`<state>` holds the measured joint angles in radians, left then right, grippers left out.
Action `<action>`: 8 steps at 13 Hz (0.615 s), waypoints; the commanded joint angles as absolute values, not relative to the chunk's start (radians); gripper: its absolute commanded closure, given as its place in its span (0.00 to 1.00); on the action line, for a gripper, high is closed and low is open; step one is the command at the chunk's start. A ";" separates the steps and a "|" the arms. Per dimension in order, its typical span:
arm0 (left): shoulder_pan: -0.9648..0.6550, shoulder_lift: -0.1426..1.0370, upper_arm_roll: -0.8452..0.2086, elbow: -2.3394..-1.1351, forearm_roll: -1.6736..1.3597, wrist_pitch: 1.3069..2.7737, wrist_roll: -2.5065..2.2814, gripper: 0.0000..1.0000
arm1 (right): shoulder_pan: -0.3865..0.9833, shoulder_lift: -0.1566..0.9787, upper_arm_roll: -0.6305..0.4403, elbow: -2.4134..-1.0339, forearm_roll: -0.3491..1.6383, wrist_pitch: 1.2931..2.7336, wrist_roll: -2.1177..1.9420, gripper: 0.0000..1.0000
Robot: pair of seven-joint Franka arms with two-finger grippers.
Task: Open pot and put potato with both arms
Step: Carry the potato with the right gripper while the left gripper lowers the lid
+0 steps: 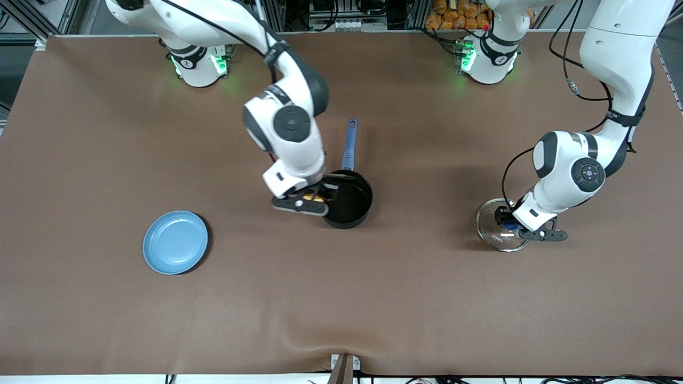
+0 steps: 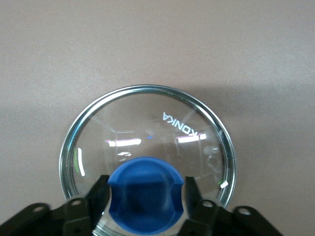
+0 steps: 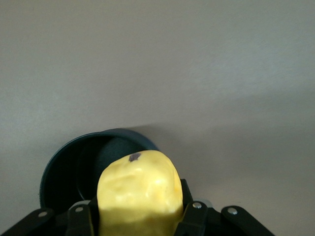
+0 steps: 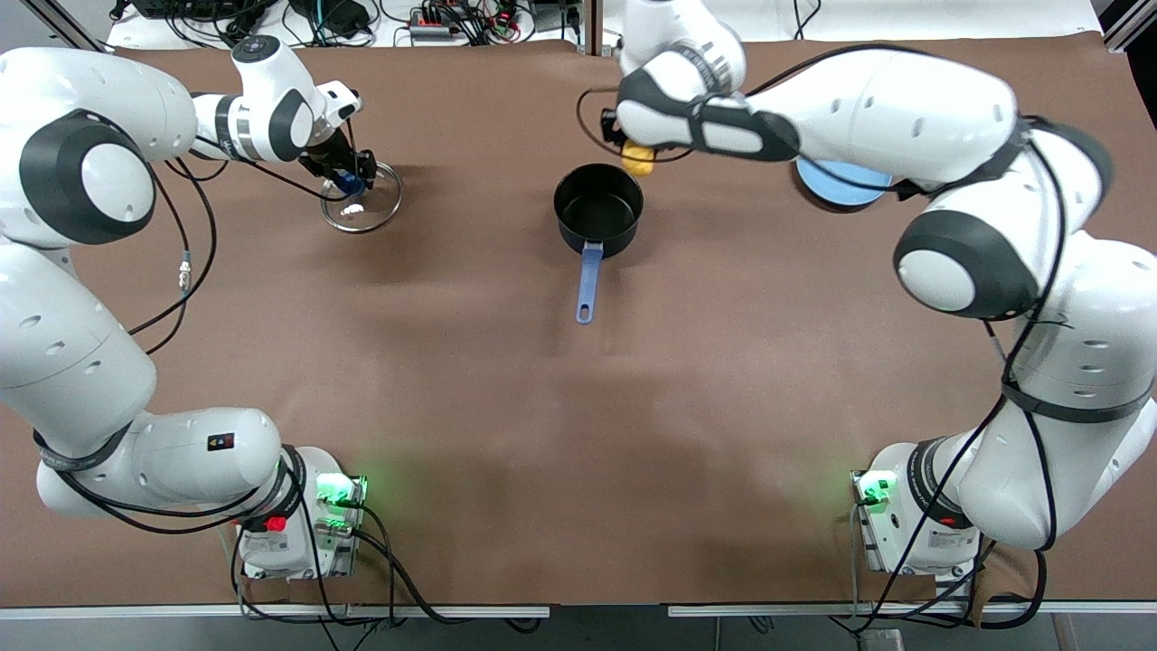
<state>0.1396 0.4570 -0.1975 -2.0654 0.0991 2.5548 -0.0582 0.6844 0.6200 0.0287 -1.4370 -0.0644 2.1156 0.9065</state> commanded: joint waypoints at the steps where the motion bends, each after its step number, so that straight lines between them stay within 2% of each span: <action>1: 0.156 0.431 -0.210 -2.060 0.087 2.569 -0.061 0.00 | 0.735 0.686 0.018 -1.387 -0.095 2.152 0.950 0.79; 5: 0.156 0.325 -0.219 -2.042 0.057 2.504 -0.094 0.00 | 0.785 0.755 0.018 -1.385 -0.092 2.230 0.956 0.79; 8: 0.153 0.226 -0.236 -1.976 0.012 2.406 -0.097 0.00 | 0.785 0.779 0.018 -1.385 -0.094 2.244 0.956 0.79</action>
